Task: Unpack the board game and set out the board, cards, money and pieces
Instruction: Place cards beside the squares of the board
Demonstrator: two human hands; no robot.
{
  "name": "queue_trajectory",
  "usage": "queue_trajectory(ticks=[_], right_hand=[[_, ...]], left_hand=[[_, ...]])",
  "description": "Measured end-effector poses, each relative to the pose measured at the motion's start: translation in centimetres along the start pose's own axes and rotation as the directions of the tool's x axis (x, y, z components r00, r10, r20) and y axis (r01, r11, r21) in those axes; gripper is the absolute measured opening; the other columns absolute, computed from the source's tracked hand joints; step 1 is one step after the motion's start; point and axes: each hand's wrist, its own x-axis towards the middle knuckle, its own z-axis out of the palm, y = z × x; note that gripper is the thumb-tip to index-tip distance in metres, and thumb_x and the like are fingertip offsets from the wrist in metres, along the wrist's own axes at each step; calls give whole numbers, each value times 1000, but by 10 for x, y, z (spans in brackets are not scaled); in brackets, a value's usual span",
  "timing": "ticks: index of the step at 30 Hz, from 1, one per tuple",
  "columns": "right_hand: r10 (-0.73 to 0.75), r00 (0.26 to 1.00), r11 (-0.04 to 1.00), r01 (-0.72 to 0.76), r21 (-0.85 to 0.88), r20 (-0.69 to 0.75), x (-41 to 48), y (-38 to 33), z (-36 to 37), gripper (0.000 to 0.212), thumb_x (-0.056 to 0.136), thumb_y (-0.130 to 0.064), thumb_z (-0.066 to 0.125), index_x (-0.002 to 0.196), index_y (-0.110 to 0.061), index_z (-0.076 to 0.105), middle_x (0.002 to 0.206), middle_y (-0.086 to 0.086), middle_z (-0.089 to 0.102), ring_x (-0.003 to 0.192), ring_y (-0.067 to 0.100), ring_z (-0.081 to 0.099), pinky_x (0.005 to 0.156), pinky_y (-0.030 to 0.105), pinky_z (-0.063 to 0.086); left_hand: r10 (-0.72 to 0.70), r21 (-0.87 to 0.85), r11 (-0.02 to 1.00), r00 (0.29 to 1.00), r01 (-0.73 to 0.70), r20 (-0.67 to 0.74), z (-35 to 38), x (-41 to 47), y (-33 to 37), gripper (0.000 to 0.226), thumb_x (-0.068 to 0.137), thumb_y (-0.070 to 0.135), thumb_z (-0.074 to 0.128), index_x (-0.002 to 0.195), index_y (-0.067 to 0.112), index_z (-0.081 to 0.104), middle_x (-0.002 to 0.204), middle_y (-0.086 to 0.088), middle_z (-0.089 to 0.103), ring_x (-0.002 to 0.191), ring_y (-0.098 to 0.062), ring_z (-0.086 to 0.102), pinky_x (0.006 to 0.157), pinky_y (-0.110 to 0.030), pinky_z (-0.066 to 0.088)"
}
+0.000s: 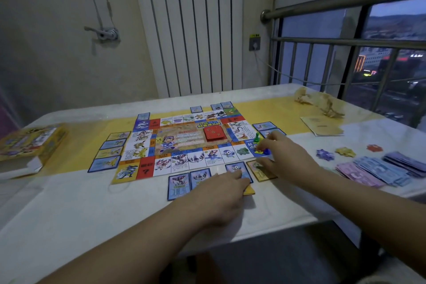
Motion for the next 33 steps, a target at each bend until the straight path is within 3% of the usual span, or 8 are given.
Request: queue_trajectory(ticks=[3, 7, 21, 25, 27, 29, 31, 33], right_hand=[[-169, 972, 978, 186, -92, 166, -17, -7, -10, 36, 100, -35, 36, 127, -23, 55, 135, -1, 46, 120, 17, 44, 94, 34, 44], [-181, 905, 968, 234, -93, 385, -34, -11, -11, 48, 103, -33, 27, 149, -19, 25, 154, -3, 24, 139, 16, 27, 111, 34, 31], [-184, 913, 967, 235, -101, 365, -33, -11, -4, 52, 104, -34, 23, 152, -17, 15, 158, -2, 15, 144, 12, 14, 116, 26, 17], [-217, 948, 976, 218, 21, 231, -35, -16, -23, 44, 103, -30, 28, 145, -18, 32, 154, -1, 28, 140, 12, 25, 110, 23, 22], [-182, 978, 971, 162, 178, 102, -32, -20, -36, 42, 102, -28, 34, 143, -19, 38, 149, -2, 38, 134, 12, 35, 104, 21, 27], [-130, 991, 897, 109, 428, 22, -28, -27, -50, 36, 100, -28, 42, 133, -19, 52, 131, -3, 56, 116, 11, 52, 98, 23, 38], [-112, 993, 752, 68, 656, 26, -26, -38, -58, 25, 96, -32, 49, 113, -21, 63, 106, -7, 67, 93, 4, 62, 90, 29, 49], [-91, 994, 633, 12, 774, 59, -26, -50, -59, 18, 90, -36, 57, 95, -22, 66, 91, -6, 70, 74, 0, 63, 75, 25, 51]], left_hand=[[-6, -16, 1000, 1000, 6, 4, 0, 1, 1, 49, 95, 10, 36, 144, 15, 33, 153, -8, 26, 137, -28, 31, 108, -43, 32], [-22, -30, 999, 1000, 23, 12, 0, 3, 2, 50, 96, 11, 36, 145, 17, 31, 155, -6, 23, 139, -26, 29, 110, -42, 31], [-1, 8, 1000, 999, 1, -35, 3, 6, 1, 42, 95, 12, 37, 137, 17, 39, 137, -6, 40, 126, -27, 42, 95, -40, 39], [-4, -194, 981, 988, -26, -156, -13, -2, -3, 40, 98, 12, 37, 136, 20, 42, 135, -4, 46, 123, -20, 46, 97, -34, 40], [-160, -650, 760, 968, -5, -195, -25, -10, -8, 32, 101, 18, 38, 132, 20, 48, 120, -3, 55, 104, -13, 57, 84, -28, 47], [-260, -986, 168, 964, -9, -53, -35, -19, -12, 28, 98, 33, 45, 114, 16, 59, 99, -4, 61, 76, -10, 65, 65, -26, 55], [-272, -965, -260, 961, -23, 51, -39, -29, -16, 43, 90, 49, 46, 99, 12, 65, 83, -5, 66, 63, -14, 68, 51, -25, 56], [-241, -911, -412, 966, -15, 93, -40, -36, -18, 61, 86, 62, 37, 94, 8, 66, 73, -8, 67, 60, -18, 68, 47, -26, 55]])
